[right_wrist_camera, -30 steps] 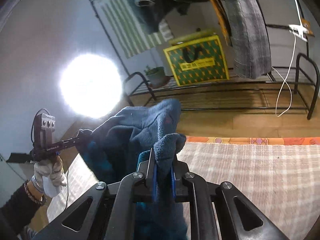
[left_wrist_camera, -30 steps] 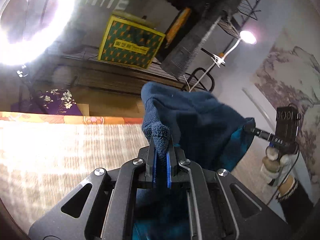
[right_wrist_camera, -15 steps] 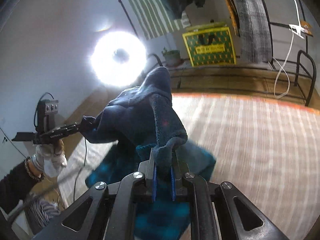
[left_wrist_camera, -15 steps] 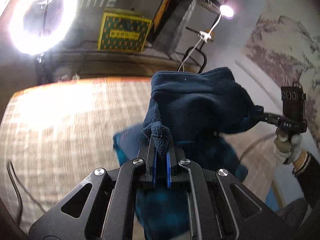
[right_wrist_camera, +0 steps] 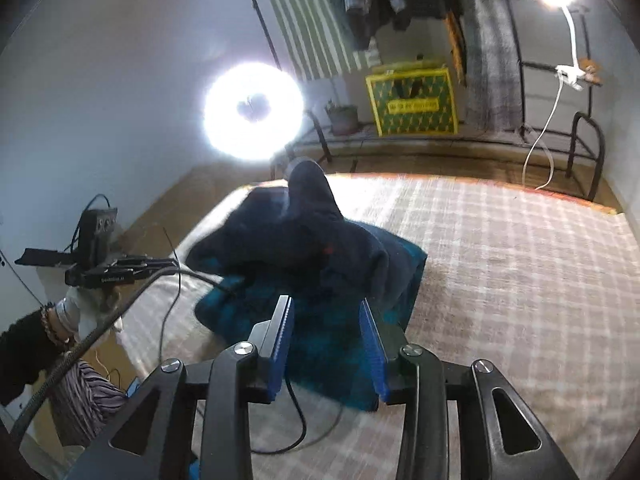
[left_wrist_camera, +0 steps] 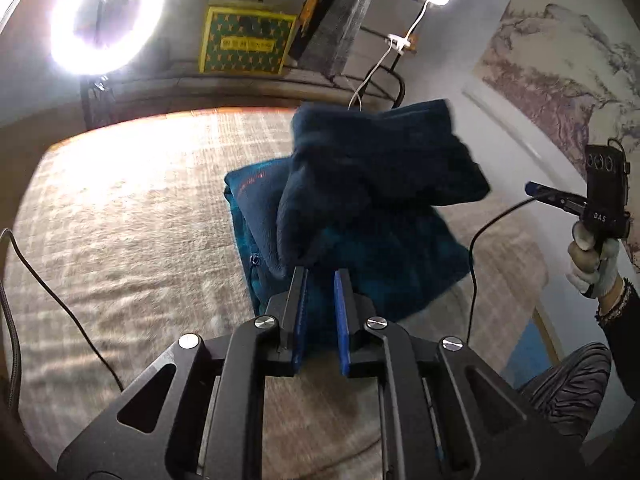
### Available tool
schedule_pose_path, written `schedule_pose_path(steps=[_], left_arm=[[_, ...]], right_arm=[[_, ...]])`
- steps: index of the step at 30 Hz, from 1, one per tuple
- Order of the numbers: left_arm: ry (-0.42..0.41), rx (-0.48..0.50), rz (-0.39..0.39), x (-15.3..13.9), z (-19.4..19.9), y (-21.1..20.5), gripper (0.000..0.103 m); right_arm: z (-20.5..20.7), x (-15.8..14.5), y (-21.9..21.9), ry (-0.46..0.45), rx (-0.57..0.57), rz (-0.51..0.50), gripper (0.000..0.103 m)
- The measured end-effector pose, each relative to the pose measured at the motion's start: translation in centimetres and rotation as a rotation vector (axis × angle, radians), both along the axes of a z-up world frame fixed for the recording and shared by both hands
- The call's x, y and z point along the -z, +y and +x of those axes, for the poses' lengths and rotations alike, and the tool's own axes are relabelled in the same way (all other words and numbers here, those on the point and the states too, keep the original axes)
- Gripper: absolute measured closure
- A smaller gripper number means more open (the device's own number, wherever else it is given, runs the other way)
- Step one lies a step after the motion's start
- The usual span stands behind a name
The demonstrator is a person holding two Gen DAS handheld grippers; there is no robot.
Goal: Fold large clothes
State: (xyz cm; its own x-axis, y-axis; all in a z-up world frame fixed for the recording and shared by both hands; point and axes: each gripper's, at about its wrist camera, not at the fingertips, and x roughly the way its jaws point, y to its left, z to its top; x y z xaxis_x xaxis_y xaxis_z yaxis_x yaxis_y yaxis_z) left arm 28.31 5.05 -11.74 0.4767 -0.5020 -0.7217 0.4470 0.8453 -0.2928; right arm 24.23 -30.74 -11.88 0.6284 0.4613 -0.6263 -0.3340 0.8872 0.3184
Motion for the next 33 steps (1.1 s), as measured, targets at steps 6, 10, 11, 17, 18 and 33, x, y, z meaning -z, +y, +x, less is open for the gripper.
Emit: schedule_pose_path(steps=[6, 10, 11, 17, 18, 33], left_arm=[[-0.029, -0.007, -0.035, -3.2, -3.9, 1.4, 0.072], [-0.065, -0.028, -0.063, -4.1, -3.9, 1.6, 0.038], [-0.064, -0.044, -0.066, -4.0, -3.2, 1.4, 0.038], [-0.004, -0.059, -0.083, -1.9, 3.7, -1.4, 0.038], [0.002, -0.072, -0.095, -1.6, 4.8, -1.7, 0.038], [0.072, 0.108, -0.052, 2.4, 7.0, -5.9, 0.1]], right_arm=[[-6.4, -4.8, 0.0, -0.09, 0.017, 0.012, 0.066], [-9.9, -6.8, 0.8, -0.144, 0.015, 0.024, 0.052], [-10.2, -6.9, 1.0, -0.156, 0.014, 0.026, 0.049], [-8.3, -5.4, 2.5, -0.174, 0.045, 0.055, 0.047], [-7.8, -5.0, 2.6, -0.17, 0.053, 0.068, 0.047], [-3.5, -0.8, 2.5, -0.098, 0.122, 0.095, 0.047]])
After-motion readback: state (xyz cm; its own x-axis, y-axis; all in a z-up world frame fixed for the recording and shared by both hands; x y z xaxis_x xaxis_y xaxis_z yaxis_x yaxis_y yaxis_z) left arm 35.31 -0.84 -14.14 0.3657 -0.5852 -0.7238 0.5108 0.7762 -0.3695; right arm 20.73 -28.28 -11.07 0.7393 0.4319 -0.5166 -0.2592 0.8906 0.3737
